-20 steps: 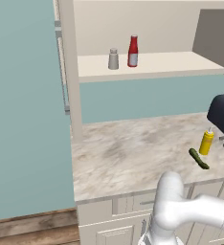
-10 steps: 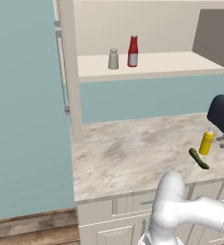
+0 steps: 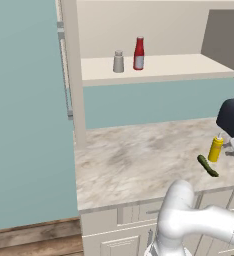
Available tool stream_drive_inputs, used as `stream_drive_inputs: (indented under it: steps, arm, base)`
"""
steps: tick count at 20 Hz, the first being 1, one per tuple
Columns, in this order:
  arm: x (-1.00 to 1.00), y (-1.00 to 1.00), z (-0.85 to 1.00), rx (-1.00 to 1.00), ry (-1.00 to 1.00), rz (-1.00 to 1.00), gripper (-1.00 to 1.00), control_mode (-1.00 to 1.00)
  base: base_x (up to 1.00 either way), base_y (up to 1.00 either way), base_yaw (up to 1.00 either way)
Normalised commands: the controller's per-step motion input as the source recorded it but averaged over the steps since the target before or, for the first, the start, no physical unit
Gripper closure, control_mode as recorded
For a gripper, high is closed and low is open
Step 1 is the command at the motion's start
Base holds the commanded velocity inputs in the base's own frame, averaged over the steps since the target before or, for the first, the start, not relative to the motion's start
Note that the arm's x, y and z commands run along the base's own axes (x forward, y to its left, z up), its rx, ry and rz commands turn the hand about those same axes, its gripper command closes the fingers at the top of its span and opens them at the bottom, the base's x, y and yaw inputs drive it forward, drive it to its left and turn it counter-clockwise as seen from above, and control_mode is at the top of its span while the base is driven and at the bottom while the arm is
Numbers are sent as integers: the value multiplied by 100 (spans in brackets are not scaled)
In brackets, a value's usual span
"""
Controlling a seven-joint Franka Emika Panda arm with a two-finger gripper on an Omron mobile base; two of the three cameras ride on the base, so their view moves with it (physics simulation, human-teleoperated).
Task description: There are various items on the counter. Only move the condiments/shakers into the cabinet.
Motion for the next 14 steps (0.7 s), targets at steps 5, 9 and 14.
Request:
stream_drive_inputs:
  steps: [5,9,14]
  arm:
    - [0,14,0,-3,2,0,-100,-100]
    - [0,11,0,0,0,0,-100,-100]
    - [0,17,0,0,1,0,-100,-100]
  base:
    - [0,0,0]
    - [0,0,0]
    - [0,0,0]
